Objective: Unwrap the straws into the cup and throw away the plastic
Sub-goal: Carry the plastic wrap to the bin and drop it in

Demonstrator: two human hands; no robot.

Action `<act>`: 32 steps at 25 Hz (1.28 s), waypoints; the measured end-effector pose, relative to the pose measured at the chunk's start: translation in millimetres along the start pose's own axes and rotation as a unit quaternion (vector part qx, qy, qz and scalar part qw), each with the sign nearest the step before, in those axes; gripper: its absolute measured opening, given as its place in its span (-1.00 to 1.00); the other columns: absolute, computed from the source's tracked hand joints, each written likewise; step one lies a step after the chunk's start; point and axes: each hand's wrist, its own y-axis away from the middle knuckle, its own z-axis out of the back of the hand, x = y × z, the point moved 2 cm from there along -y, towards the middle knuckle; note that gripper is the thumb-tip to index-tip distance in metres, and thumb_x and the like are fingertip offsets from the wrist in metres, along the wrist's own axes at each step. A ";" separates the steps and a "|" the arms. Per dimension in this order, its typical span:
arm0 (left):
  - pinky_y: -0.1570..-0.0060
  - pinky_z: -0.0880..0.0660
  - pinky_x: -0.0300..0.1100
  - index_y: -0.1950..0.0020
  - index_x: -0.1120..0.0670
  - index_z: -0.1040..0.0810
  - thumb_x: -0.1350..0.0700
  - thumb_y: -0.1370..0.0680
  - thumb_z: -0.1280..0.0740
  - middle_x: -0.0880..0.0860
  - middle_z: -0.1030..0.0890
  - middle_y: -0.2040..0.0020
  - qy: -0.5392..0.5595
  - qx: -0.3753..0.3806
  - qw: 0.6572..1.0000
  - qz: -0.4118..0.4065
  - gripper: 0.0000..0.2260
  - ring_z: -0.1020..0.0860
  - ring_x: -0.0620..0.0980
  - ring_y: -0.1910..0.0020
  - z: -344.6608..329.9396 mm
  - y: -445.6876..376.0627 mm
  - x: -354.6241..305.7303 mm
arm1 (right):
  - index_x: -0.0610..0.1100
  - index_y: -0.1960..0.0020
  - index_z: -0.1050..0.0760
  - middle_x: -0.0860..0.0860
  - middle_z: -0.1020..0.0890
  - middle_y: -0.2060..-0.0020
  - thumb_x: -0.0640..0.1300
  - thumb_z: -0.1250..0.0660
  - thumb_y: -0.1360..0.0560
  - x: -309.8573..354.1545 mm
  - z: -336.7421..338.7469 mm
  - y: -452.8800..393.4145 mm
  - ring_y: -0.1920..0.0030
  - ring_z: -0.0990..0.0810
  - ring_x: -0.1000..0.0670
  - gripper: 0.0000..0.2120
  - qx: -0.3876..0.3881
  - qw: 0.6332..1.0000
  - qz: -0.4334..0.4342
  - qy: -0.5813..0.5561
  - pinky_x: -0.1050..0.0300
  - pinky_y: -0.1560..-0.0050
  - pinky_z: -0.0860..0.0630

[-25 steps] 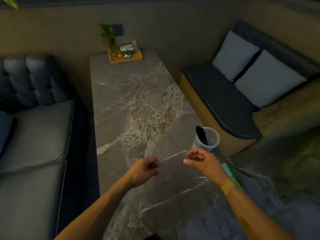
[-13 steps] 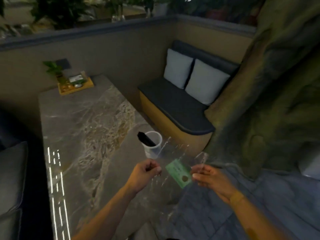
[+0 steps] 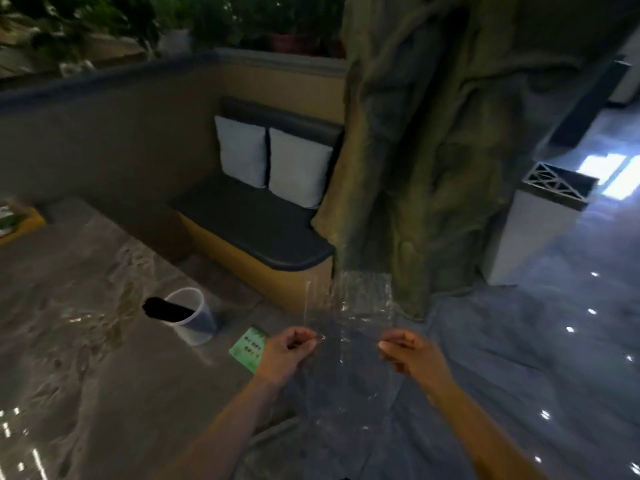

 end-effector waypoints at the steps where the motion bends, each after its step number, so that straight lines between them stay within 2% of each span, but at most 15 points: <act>1: 0.21 -0.52 -0.24 0.06 0.14 -0.61 0.35 -0.50 -0.39 0.13 -0.63 0.17 -0.024 0.024 0.999 -0.001 -0.87 -0.57 0.01 0.18 -13.9 -4.2 -1.4 | -0.08 0.13 -0.65 -0.01 -0.73 0.28 -0.21 -0.45 -0.44 -2.9 14.8 4.5 0.27 -0.70 0.09 -0.95 -0.026 1.000 0.000 -0.011 0.30 0.35 -0.55; 5: 0.34 -0.47 -0.35 -0.03 0.26 -0.59 0.37 -0.50 -0.38 0.05 -0.61 0.26 -0.104 0.113 0.988 -0.018 -0.87 -0.53 -0.08 0.32 -67.1 -20.5 -7.1 | -0.08 0.16 -0.66 0.02 -0.72 0.33 -0.23 -0.44 -0.45 -12.0 63.1 21.7 0.32 -0.67 0.12 -0.92 -0.111 0.993 -0.002 -0.047 0.30 0.32 -0.58; 8: 0.37 -0.47 -0.35 0.04 0.19 -0.60 0.33 -0.51 -0.39 0.01 -0.62 0.28 -0.115 0.144 0.982 -0.027 -0.92 -0.55 -0.22 0.41 -110.2 -35.5 -16.7 | -0.10 0.11 -0.64 -0.03 -0.68 0.26 -0.25 -0.43 -0.45 -17.1 95.1 33.8 0.26 -0.64 0.06 -0.92 -0.153 0.986 -0.011 -0.060 0.17 0.19 -0.55; 10: 0.36 -0.49 -0.33 0.08 0.16 -0.60 0.31 -0.51 -0.40 0.02 -0.62 0.28 -0.111 0.174 0.978 -0.032 -0.93 -0.56 -0.20 0.40 -136.4 -46.5 -24.1 | -0.10 0.08 -0.63 -0.04 -0.68 0.23 -0.26 -0.43 -0.44 -21.2 114.3 39.3 0.22 -0.62 0.02 -0.90 -0.184 0.980 -0.022 -0.073 0.15 0.17 -0.51; 13: 0.43 -0.45 -0.40 0.08 0.16 -0.59 0.33 -0.51 -0.39 0.03 -0.60 0.27 -0.117 0.215 0.968 -0.048 -0.91 -0.52 -0.23 0.43 -172.0 -69.7 -31.1 | -0.09 0.09 -0.63 -0.05 -0.68 0.24 -0.24 -0.42 -0.44 -23.8 139.9 38.8 0.21 -0.63 0.02 -0.91 -0.231 0.970 -0.037 -0.070 0.15 0.17 -0.52; 17: 0.39 -0.45 -0.37 0.09 0.13 -0.58 0.34 -0.52 -0.38 0.04 -0.60 0.27 -0.120 0.282 0.950 -0.055 -0.89 -0.52 -0.07 0.32 -215.2 -109.6 -41.0 | -0.06 0.13 -0.64 -0.02 -0.69 0.29 -0.22 -0.43 -0.45 -17.6 165.2 26.6 0.26 -0.64 0.05 -0.92 -0.303 0.949 -0.048 -0.069 0.18 0.21 -0.53; 21: 0.34 -0.47 -0.33 0.12 0.05 -0.59 0.31 -0.52 -0.38 0.02 -0.61 0.25 -0.118 0.317 0.940 -0.053 -0.85 -0.53 -0.11 0.32 -252.2 -153.0 -62.0 | -0.10 0.09 -0.64 -0.07 -0.69 0.23 -0.23 -0.44 -0.44 3.3 184.9 1.5 0.25 -0.64 0.02 -0.93 -0.345 0.934 -0.058 -0.076 0.16 0.21 -0.51; 24: 0.30 -0.48 -0.27 0.10 0.07 -0.59 0.31 -0.52 -0.38 0.05 -0.62 0.22 -0.118 0.339 0.931 -0.061 -0.87 -0.53 -0.09 0.31 -275.1 -189.1 -79.2 | -0.17 0.04 -0.62 -0.10 -0.68 0.21 -0.24 -0.43 -0.45 22.8 197.7 -25.0 0.26 -0.62 0.03 -0.91 -0.366 0.924 -0.061 -0.089 0.17 0.22 -0.49; 32: 0.36 -0.46 -0.32 0.08 0.11 -0.59 0.37 -0.52 -0.35 0.05 -0.61 0.24 -0.128 0.383 0.912 -0.071 -0.84 -0.54 -0.16 0.40 -324.7 -266.5 -105.3 | -0.20 0.04 -0.62 -0.14 -0.69 0.18 -0.26 -0.43 -0.45 50.7 221.1 -82.6 0.24 -0.61 -0.01 -0.90 -0.410 0.904 -0.064 -0.106 0.14 0.21 -0.48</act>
